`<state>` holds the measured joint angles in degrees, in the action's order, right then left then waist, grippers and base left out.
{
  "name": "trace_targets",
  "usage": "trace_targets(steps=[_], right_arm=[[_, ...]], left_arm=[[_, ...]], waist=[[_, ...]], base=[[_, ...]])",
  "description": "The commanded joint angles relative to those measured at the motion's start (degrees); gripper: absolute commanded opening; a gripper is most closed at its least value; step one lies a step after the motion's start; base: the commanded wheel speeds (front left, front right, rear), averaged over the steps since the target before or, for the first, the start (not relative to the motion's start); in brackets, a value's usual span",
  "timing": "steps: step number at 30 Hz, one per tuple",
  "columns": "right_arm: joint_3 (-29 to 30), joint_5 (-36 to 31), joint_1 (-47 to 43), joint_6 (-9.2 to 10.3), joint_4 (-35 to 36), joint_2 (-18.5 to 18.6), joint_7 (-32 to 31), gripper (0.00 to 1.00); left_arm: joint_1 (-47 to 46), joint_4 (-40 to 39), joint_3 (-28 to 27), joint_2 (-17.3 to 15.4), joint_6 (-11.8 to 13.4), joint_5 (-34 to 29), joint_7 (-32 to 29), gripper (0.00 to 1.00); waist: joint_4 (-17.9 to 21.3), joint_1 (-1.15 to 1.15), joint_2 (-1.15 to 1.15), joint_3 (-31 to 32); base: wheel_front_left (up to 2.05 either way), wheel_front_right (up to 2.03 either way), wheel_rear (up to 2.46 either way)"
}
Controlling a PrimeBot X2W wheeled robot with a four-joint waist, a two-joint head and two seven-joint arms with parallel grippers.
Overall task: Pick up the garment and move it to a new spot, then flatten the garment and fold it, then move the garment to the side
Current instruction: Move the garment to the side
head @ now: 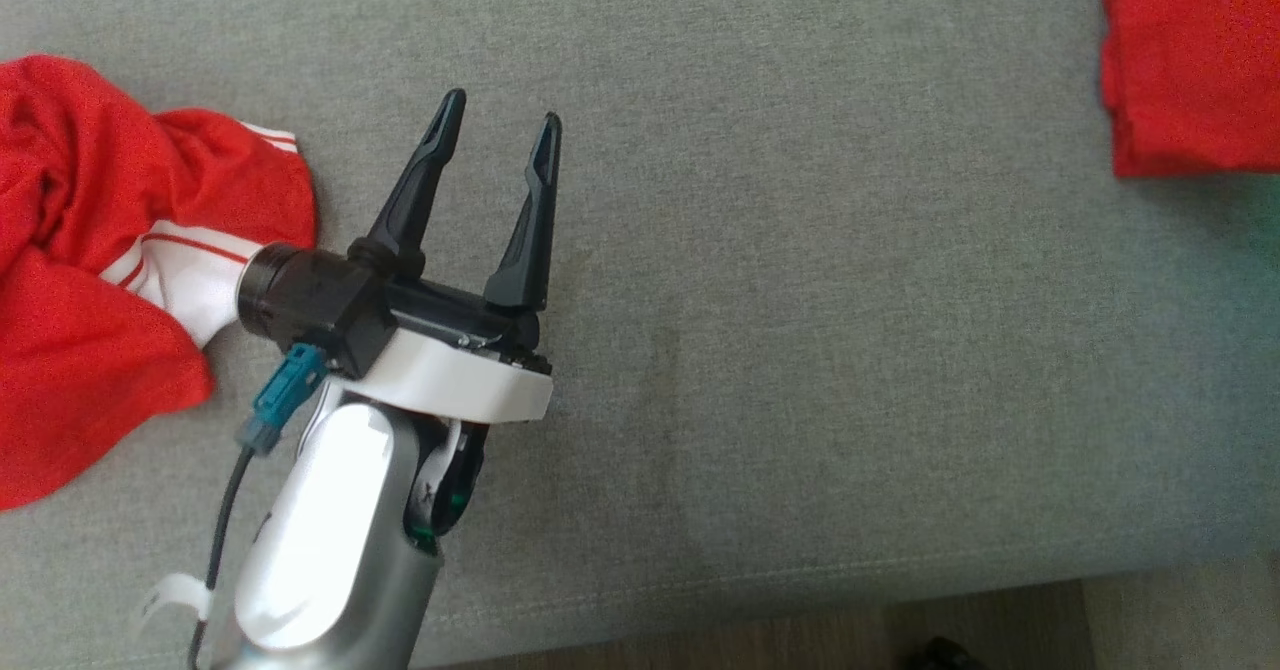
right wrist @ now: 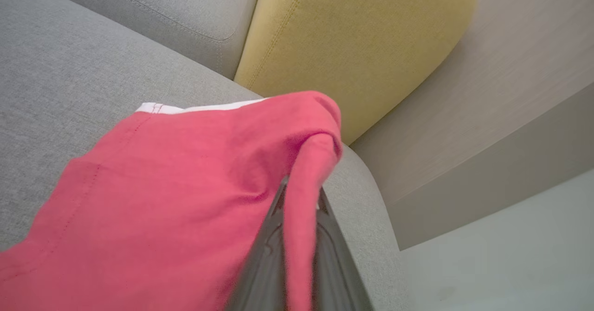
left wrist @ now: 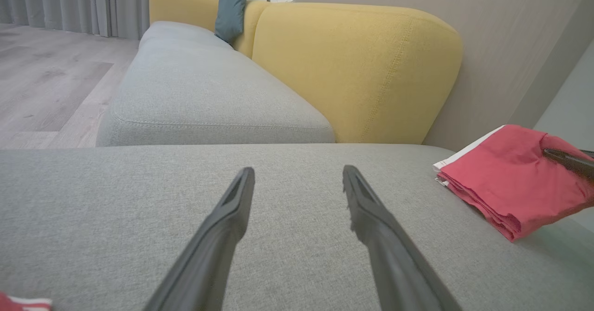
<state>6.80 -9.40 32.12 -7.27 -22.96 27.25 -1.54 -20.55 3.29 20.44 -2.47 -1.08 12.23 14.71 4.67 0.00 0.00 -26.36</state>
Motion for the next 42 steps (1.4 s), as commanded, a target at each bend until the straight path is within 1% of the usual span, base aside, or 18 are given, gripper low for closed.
trace_targets(steps=[1, 2, 3, 4, 8, 15, 21, 22, 24, 27, 30, 34, 38, 42], right_arm=[[0.2, 0.1, -0.8, -0.22, 2.1, 1.4, 0.0, 0.0], [0.4, 0.3, -0.8, -0.22, 2.2, 1.1, 0.0, 0.0], [0.5, 0.4, -1.0, -0.22, 2.4, 0.8, 0.1, 0.42], [0.6, 0.5, -1.0, -0.22, 2.5, 0.5, 0.3, 1.0], [0.8, 1.0, -1.1, -0.22, 3.7, -1.0, 0.5, 1.0], [-1.0, 1.2, 0.0, -0.22, 6.5, -2.8, 1.4, 1.0], [-3.3, 2.4, 0.3, -0.22, 9.8, -8.1, 4.0, 1.0], [-3.3, 2.4, 0.3, -0.22, 9.8, -8.1, 4.0, 1.0], [-4.0, 2.8, -0.5, -0.22, 10.9, -10.2, 5.2, 1.0], [-4.9, 3.7, -2.7, -0.22, 12.1, -14.1, 7.1, 1.0], [-4.4, 4.9, -6.4, -0.22, 13.4, -18.7, 9.7, 1.0], [-3.5, 5.0, -12.9, -0.22, 14.5, -22.7, 12.5, 1.0], [-3.8, 6.0, -18.9, -0.22, 15.6, -24.2, 14.2, 1.0], [-6.3, 10.1, -23.6, -0.22, 16.4, -24.3, 15.6, 1.0]], left_arm=[[-1.5, -1.8, -1.8, -0.4, -0.3, -0.5, 0.3, 1.0], [-1.4, -1.8, -1.7, -0.4, -0.3, -0.5, 0.3, 1.0], [-1.4, -1.7, -1.7, -0.4, -0.3, -0.5, 0.3, 1.0], [-1.4, -1.7, -1.8, -0.4, -0.3, -0.5, 0.3, 1.0], [-0.8, -1.3, -1.8, -0.4, -0.3, -0.4, 0.3, 1.0], [0.1, -1.2, -1.7, -0.4, 0.4, 0.6, 0.3, 1.0], [1.9, -1.1, -2.1, -0.4, 1.3, 1.6, 0.3, 1.0], [1.9, -1.1, -2.1, -0.4, 1.3, 1.6, 0.3, 1.0], [2.7, -1.3, -2.5, -0.4, 1.9, 2.0, 0.3, 1.0], [4.3, -1.4, -3.4, -0.4, 2.3, 1.9, 0.3, 1.0], [6.1, -1.3, -3.1, -0.4, 1.6, 0.7, 0.3, 1.0], [9.0, -1.3, -3.6, -0.4, 2.1, 0.7, 0.3, 1.0], [11.5, -1.8, -4.7, -0.4, 2.5, 0.8, 0.3, 1.0], [13.5, -1.9, -5.5, -0.4, 2.1, 2.0, 0.3, 1.0]], waist=[[0.0, 0.0, 0.0, 0.1], [0.0, 0.0, 0.0, 0.2], [0.0, 0.0, 0.0, 0.3], [0.0, 0.0, 0.0, 0.4], [-0.2, 0.0, 0.0, 1.7], [-1.0, 0.0, 0.0, 4.9], [-2.3, 0.0, 0.0, 9.6], [-2.3, 0.0, 0.0, 9.6], [-2.8, 0.0, 0.0, 11.3], [-3.6, 0.0, 0.0, 13.8], [-4.6, 0.0, 0.0, 16.2], [-5.5, 0.0, 0.0, 18.9], [-5.9, 0.0, 0.0, 20.5], [-6.3, 0.0, 0.0, 21.6]], base=[[0.0, 0.0, 0.0], [0.0, 0.0, 0.0], [0.0, 0.0, 0.0], [0.0, 0.0, 0.0], [0.0, 0.0, 0.0], [0.0, 0.0, 0.0], [0.0, 0.0, 0.0], [0.0, 0.0, 0.0], [0.0, 0.0, 0.0], [0.0, 0.0, 0.0], [0.0, 0.0, 0.0], [0.0, 0.0, 0.0], [0.0, 0.0, 0.0], [0.0, 0.0, 0.0]])
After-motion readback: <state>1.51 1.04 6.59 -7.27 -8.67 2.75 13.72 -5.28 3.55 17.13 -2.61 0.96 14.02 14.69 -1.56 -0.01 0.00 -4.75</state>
